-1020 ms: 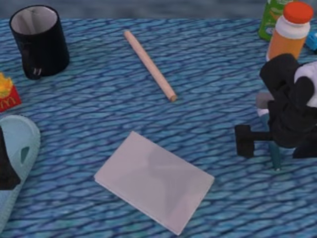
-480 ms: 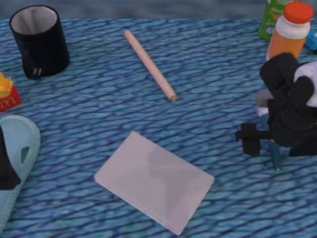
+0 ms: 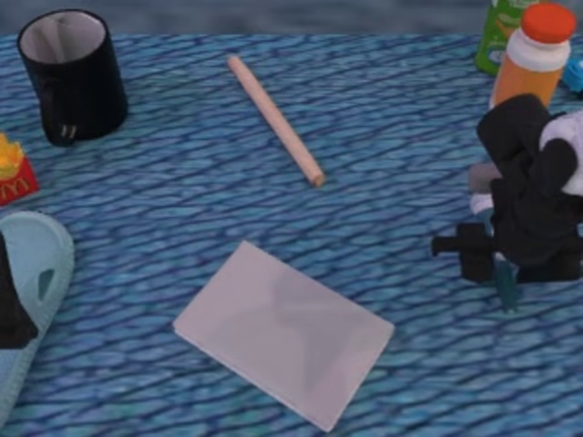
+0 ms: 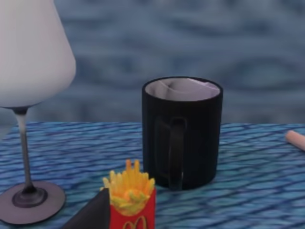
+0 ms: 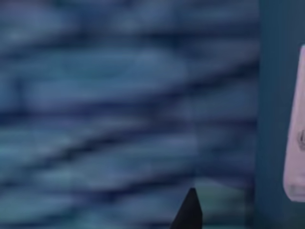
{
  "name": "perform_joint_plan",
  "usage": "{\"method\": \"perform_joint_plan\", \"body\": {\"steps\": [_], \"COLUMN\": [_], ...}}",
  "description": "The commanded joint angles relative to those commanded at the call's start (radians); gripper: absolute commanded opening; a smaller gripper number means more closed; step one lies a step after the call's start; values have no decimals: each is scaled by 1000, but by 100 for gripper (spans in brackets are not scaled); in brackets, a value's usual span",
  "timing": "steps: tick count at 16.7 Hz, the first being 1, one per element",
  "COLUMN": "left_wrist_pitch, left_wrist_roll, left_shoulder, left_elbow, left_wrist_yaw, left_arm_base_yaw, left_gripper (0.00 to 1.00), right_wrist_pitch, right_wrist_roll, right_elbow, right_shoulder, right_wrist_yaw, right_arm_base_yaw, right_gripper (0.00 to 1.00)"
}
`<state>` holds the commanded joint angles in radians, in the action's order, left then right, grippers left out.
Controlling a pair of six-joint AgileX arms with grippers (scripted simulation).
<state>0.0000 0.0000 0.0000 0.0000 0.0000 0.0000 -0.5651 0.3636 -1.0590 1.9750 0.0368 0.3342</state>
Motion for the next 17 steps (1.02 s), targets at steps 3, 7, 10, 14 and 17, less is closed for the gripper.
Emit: {"method": "perform_joint_plan", "body": {"steps": [3, 7, 10, 14, 17], "left_wrist_pitch": [0, 0, 0, 0, 0], "left_wrist_roll": [0, 0, 0, 0, 0], "left_shoulder": [0, 0, 0, 0, 0], "left_elbow": [0, 0, 0, 0, 0], "left_wrist_yaw": [0, 0, 0, 0, 0], "left_arm_base_yaw": [0, 0, 0, 0, 0], "left_gripper": [100, 100, 100, 100, 100], "right_wrist_pitch": [-32, 73, 249, 574, 849], "right_wrist_roll": [-11, -40, -81, -152, -211], "right_elbow": [-28, -9, 31, 116, 193], "right_shoulder": [-66, -89, -127, -195, -263], "right_wrist_yaw": [19, -22, -87, -202, -295], "right_arm_base_yaw": [2, 5, 5, 1, -2], "right_gripper": [0, 0, 0, 0, 0]}}
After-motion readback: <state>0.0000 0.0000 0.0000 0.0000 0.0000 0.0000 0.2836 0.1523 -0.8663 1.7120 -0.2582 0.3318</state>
